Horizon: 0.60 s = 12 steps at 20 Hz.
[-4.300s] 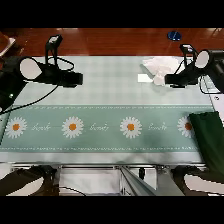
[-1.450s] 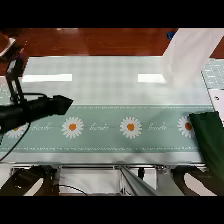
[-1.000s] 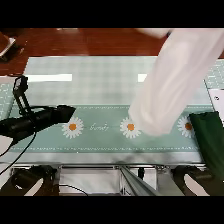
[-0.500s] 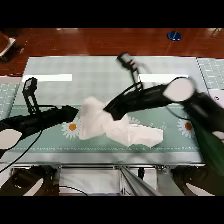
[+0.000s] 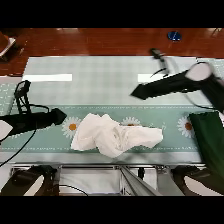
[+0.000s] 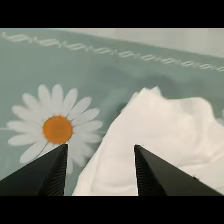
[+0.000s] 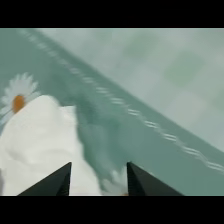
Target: Fold the shirts.
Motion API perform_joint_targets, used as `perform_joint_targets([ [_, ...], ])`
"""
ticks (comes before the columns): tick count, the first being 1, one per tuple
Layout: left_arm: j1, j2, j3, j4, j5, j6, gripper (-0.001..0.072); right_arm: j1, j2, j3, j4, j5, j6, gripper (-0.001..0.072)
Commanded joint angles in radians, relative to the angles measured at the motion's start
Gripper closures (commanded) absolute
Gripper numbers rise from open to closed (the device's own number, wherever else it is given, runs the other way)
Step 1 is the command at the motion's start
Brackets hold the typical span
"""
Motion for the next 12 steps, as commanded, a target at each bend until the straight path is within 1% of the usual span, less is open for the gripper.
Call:
perform_joint_targets([
  [1,0.122,-0.01,-0.077,-0.027,-0.157,0.05,0.02,-0.393,0.134,-0.119,-0.084,0.068,0.03,0.0307],
  [2,0.143,-0.017,-0.122,-0.079,-0.13,0.064,0.02,-0.467,0.174,-0.195,-0.079,0.055,0.037,0.0307],
  [3,0.162,-0.033,-0.172,-0.161,-0.094,0.117,0.02,-0.52,0.212,-0.277,-0.079,0.041,0.058,0.0307],
  [5,0.173,-0.09,-0.25,-0.316,-0.042,0.237,0.02,-0.558,0.253,-0.4,-0.08,0.031,0.097,0.0307],
  [6,0.173,-0.134,-0.273,-0.351,-0.023,0.275,0.02,-0.553,0.253,-0.44,-0.086,0.043,0.105,0.0307],
  [8,0.172,-0.229,-0.279,-0.422,0.003,0.366,0.02,-0.534,0.246,-0.485,-0.118,0.047,0.111,0.0307],
  [10,0.163,-0.315,-0.279,-0.536,0.045,0.468,0.02,-0.525,0.235,-0.492,-0.141,0.072,0.117,0.0307],
  [12,0.138,-0.391,-0.278,-0.618,0.072,0.547,0.02,-0.525,0.228,-0.492,-0.166,0.098,0.124,0.0307],
])
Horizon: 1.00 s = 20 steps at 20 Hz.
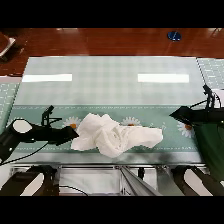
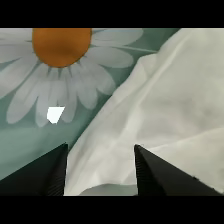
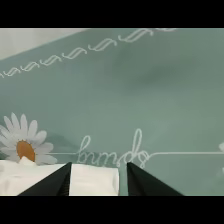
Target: Fold the shirts.
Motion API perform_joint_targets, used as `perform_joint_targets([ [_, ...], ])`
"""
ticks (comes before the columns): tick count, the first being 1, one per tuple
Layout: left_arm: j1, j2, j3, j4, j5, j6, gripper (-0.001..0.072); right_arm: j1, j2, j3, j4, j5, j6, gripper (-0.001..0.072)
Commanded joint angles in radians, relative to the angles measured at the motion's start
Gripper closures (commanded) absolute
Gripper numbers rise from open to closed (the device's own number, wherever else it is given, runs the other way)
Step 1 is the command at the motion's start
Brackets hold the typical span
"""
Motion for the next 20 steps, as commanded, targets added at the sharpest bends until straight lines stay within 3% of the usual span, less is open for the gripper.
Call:
perform_joint_targets([
  [1,-0.027,-0.139,-0.014,-0.188,0.047,0.195,0.0202,-0.008,-0.005,-0.031,-0.062,0.06,0.027,0.0307],
  [2,-0.033,-0.168,-0.014,-0.203,0.046,0.22,0.0247,-0.007,-0.008,-0.031,-0.091,0.079,0.039,0.0307],
  [4,-0.033,-0.197,-0.014,-0.205,0.043,0.247,0.0692,-0.007,-0.008,-0.035,-0.15,0.102,0.076,0.0307],
  [14,-0.032,-0.198,-0.013,-0.205,0.046,0.269,0.0691,0.064,-0.008,-0.187,-0.051,0.125,0.062,0.0307],
  [20,-0.033,-0.198,-0.009,-0.241,0.062,0.269,0.0691,0.252,-0.138,-0.187,0.045,-0.023,0.07,0.0309],
])
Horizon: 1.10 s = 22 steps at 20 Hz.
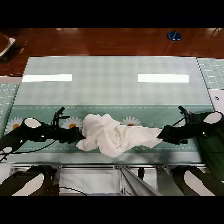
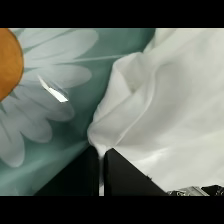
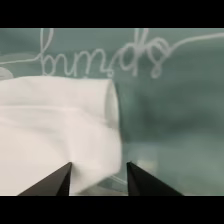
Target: Fold the shirts.
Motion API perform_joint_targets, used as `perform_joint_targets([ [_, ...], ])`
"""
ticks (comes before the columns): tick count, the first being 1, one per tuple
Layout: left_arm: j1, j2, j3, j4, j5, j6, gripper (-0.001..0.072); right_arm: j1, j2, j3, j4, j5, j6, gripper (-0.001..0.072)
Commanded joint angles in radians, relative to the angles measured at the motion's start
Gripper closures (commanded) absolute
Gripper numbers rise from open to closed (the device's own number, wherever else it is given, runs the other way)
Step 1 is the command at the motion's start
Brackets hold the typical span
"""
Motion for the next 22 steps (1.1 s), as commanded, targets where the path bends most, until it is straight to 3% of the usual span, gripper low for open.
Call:
perform_joint_targets([
  [1,-0.001,0.0,0.011,-0.024,0.007,0.002,0.0691,0.093,-0.093,-0.001,0.139,-0.106,-0.049,0.0387],
  [3,0.0,0.018,0.059,-0.025,-0.013,0.002,0.0691,0.107,-0.127,0.023,0.333,-0.098,-0.212,0.0686],
  [4,0.0,0.034,0.104,-0.026,-0.034,0.002,0.0691,0.106,-0.129,0.059,0.394,-0.052,-0.273,0.0682],
  [7,0.024,0.126,0.335,-0.059,-0.071,-0.003,0.0691,0.074,-0.094,0.331,0.396,0.061,-0.268,0.0682],
  [10,0.085,0.23,0.657,-0.11,0.025,-0.03,0.0691,0.036,-0.049,0.758,0.351,0.064,-0.185,0.0683],
  [15,0.162,0.348,1.071,-0.108,0.187,-0.036,0.0691,0.002,-0.036,1.439,0.099,0.054,-0.031,0.0683],
  [18,0.214,0.429,1.175,-0.048,0.213,-0.037,0.0691,0.002,0.042,1.597,-0.038,0.052,0.003,0.0683],
  [22,0.295,0.589,1.193,0.152,0.209,-0.085,0.0691,0.003,0.2,1.598,-0.202,0.122,0.019,0.0682],
])
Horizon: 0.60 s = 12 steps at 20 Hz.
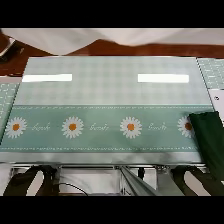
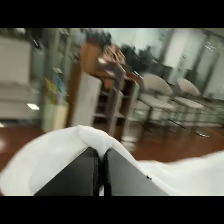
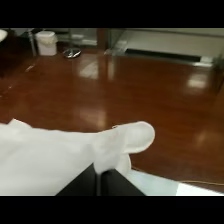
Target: Fold the shirts.
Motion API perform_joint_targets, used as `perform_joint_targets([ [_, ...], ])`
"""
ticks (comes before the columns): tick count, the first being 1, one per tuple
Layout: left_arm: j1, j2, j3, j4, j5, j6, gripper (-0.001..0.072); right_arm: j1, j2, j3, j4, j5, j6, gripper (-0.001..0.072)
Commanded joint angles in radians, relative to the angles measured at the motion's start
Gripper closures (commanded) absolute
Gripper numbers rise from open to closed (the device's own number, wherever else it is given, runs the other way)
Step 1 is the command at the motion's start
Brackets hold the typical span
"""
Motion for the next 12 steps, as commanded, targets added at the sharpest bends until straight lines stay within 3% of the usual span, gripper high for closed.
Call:
perform_joint_targets([
  [1,0.072,0.14,0.043,0.227,0.01,-0.08,0.0691,-0.001,0.119,0.056,-0.193,0.081,0.037,0.0682],
  [5,0.13,0.236,0.034,0.5,-0.191,-0.205,0.0691,-0.001,0.262,-0.131,-0.298,0.145,0.076,0.0682],
  [9,0.143,0.247,-0.146,0.499,-0.414,-0.253,0.0691,-0.001,0.377,-0.506,-0.294,0.145,0.091,0.0682],
  [12,0.142,0.235,-0.409,0.433,-0.409,-0.252,0.0691,-0.001,0.394,-0.783,-0.237,0.141,0.094,0.0682],
])
